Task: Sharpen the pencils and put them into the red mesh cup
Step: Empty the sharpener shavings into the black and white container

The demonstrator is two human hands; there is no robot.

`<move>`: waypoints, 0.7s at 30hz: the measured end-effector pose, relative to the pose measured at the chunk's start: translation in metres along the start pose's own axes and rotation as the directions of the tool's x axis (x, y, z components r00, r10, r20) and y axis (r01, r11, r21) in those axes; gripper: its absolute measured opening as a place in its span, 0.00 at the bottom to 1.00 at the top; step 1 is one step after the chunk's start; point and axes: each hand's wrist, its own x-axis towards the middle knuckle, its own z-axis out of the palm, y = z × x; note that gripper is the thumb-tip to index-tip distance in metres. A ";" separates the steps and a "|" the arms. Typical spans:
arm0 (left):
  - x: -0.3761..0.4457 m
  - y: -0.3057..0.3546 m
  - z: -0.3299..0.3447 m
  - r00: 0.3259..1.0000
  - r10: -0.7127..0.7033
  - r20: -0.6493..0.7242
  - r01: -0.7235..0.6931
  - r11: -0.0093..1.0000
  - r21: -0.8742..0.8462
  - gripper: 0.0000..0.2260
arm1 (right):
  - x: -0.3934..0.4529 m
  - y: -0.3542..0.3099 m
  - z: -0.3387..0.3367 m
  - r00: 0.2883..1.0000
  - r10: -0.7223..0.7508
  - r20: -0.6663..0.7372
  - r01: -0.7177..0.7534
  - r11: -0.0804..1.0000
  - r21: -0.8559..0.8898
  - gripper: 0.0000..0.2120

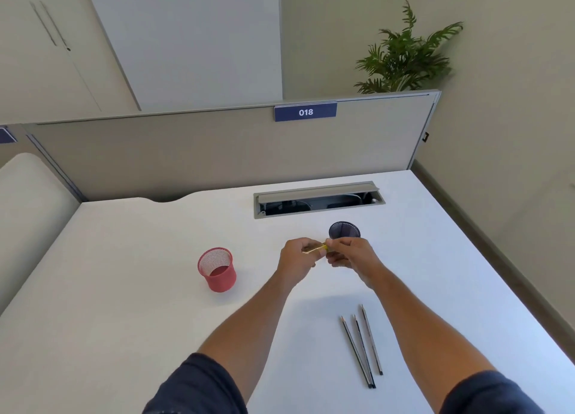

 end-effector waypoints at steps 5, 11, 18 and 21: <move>0.035 0.008 0.017 1.000 0.019 -0.007 -0.019 0.997 0.076 0.08 | 0.027 -0.008 -0.024 0.996 0.035 -0.081 -0.037 0.999 -0.023 0.13; 0.068 0.009 0.029 0.998 0.011 -0.055 -0.005 0.994 0.108 0.09 | 0.062 -0.013 -0.035 0.985 0.075 -0.155 -0.088 0.993 -0.082 0.12; 0.099 0.014 0.037 0.997 0.041 -0.061 -0.031 0.986 0.163 0.10 | 0.093 -0.018 -0.040 0.961 0.088 -0.261 -0.133 0.978 -0.162 0.14; 0.106 0.015 0.040 0.998 0.054 -0.044 -0.044 0.977 0.210 0.11 | 0.098 -0.022 -0.042 0.951 0.124 -0.283 -0.173 0.972 -0.156 0.14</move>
